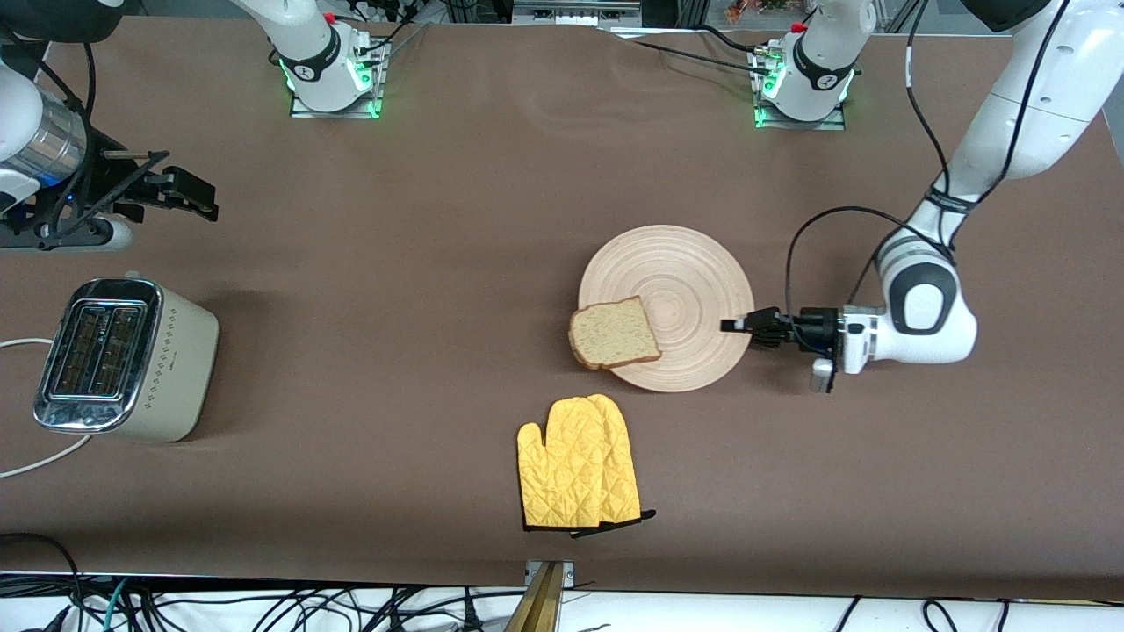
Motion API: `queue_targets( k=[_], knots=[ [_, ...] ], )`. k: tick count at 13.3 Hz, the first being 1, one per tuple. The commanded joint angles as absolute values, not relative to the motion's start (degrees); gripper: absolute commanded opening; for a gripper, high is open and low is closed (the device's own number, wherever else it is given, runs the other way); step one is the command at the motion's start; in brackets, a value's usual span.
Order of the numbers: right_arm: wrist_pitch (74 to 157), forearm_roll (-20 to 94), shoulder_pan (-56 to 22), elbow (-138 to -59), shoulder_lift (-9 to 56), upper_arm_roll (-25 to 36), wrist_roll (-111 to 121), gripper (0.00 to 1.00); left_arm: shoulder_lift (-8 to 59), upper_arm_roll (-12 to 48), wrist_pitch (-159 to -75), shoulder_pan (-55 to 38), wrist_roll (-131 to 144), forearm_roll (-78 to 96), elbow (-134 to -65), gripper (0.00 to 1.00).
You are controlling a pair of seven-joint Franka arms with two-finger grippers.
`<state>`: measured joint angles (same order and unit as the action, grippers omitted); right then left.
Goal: Move plate and put bread in toaster
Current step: 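Slide the plate with the left gripper toward the table middle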
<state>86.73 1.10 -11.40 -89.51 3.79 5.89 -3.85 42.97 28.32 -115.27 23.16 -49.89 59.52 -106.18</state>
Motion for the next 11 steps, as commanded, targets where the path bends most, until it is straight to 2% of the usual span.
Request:
queue_targets(
  k=[1,6,11],
  knots=[
    [86.04,1.76,-11.25,-89.91,2.72,6.06,-2.64,1.00,40.60,31.02,-118.28,22.08,-51.06,65.98,-109.94,0.00],
    [86.22,1.85,-11.25,-89.91,2.81,6.06,-2.55,1.00,40.69,31.03,-125.15,12.41,-52.38,72.50,-109.86,0.00],
    [86.31,1.85,-11.16,-89.91,2.90,6.06,-2.55,1.00,43.15,30.94,-125.86,10.20,-55.01,72.60,-109.16,0.00]
  ],
)
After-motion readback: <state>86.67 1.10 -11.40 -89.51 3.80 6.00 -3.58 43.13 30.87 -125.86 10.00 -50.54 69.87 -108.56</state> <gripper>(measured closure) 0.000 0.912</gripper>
